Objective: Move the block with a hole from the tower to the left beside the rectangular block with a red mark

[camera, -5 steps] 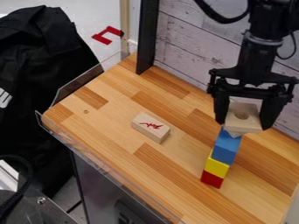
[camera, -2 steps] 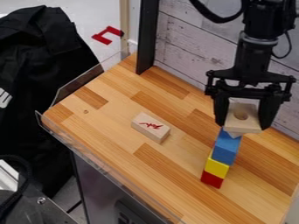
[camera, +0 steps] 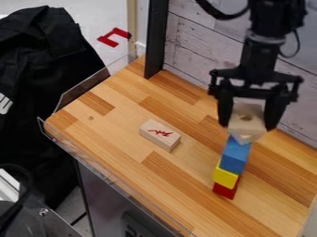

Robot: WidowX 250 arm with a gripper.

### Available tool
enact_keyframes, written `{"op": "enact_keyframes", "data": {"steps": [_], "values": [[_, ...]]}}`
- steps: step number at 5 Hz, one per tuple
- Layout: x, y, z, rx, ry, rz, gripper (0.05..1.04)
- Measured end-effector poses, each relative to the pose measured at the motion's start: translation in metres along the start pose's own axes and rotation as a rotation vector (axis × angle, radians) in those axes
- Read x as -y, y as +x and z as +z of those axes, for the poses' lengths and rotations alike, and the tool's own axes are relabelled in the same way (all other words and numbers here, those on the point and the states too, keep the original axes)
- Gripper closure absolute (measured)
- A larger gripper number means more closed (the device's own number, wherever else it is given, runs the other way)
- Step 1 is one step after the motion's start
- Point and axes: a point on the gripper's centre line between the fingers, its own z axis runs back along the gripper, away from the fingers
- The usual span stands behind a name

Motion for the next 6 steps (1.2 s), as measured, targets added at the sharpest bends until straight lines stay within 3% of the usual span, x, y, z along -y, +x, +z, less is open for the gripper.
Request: {"op": "enact_keyframes", "data": {"steps": [1, 3, 4, 5, 6], "values": [[-0.007, 0.006, 0.015, 0.039, -0.026, 0.027, 0.221], [-0.024, 0.025, 0.028, 0.060, -0.072, 0.119, 0.221], [-0.044, 0.042, 0.023, 0.082, -0.091, 0.340, 0.221], [-0.069, 0.059, 0.005, 0.119, -0.150, 0.587, 0.221], [-0.081, 0.079, 0.001, 0.168, -0.205, 0.823, 0.221]]}}
